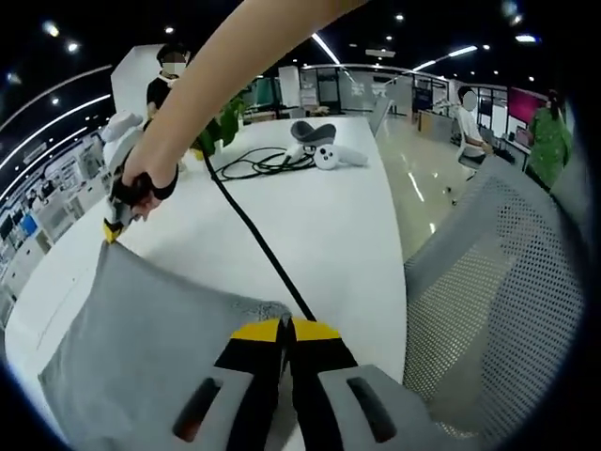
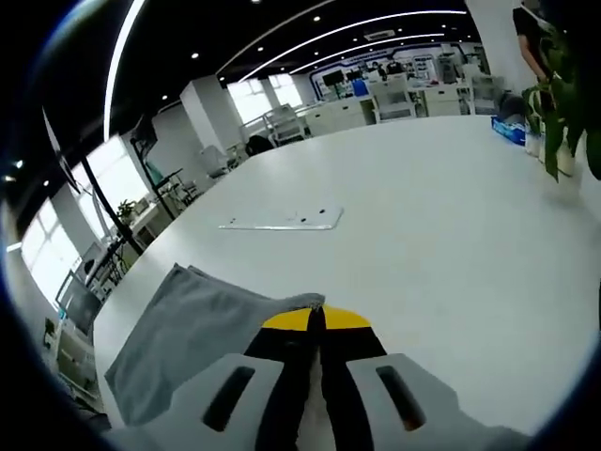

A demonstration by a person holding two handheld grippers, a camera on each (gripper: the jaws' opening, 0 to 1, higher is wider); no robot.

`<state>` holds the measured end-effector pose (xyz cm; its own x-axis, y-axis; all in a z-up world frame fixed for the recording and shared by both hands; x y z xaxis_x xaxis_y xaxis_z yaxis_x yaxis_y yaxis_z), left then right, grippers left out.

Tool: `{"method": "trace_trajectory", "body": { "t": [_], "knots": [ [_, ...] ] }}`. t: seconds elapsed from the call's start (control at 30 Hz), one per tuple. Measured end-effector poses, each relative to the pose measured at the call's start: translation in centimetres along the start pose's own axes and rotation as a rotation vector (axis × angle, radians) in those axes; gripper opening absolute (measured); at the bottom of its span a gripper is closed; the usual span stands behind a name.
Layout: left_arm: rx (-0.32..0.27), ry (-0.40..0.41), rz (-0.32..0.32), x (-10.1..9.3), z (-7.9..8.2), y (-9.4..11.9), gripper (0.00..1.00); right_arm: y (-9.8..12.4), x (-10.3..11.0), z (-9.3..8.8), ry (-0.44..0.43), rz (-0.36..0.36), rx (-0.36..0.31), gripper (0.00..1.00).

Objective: Fold the towel on the table until its edges align and the towel forms a compact rectangular stack.

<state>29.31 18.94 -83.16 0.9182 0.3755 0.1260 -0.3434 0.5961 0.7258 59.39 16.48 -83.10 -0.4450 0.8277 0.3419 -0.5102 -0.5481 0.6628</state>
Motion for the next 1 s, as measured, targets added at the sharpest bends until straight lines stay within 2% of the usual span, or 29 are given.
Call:
{"method": "trace_trajectory", "body": {
  "t": [0.53, 0.9, 1.0],
  "knots": [
    [-0.051, -0.008, 0.051, 0.7, 0.7, 3.3, 0.02, 1.3, 2.2, 2.4, 0.004, 0.000, -0.018, 0.00],
    [-0.092, 0.043, 0.084, 1.5, 0.1, 5.9, 0.02, 2.4, 3.8, 3.3, 0.004, 0.000, -0.031, 0.00],
    [-0.111, 0.079, 0.088, 1.7, -0.1, 6.6, 0.02, 2.7, 4.3, 3.5, 0.008, -0.002, -0.032, 0.00]
  ]
}}
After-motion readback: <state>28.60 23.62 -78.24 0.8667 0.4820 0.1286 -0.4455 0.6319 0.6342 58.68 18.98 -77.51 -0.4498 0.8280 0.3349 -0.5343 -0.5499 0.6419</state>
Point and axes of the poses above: the point that each gripper's makers call its tool centre point, and the gripper's own axes: y roughly backward along the fingers, x roughly to its left, z roughly out of its top, the point moved 3 cm from there along y, roughly backward along the fingers, and after that the axes turned 11 degrees about x, right-handed, at the moved point
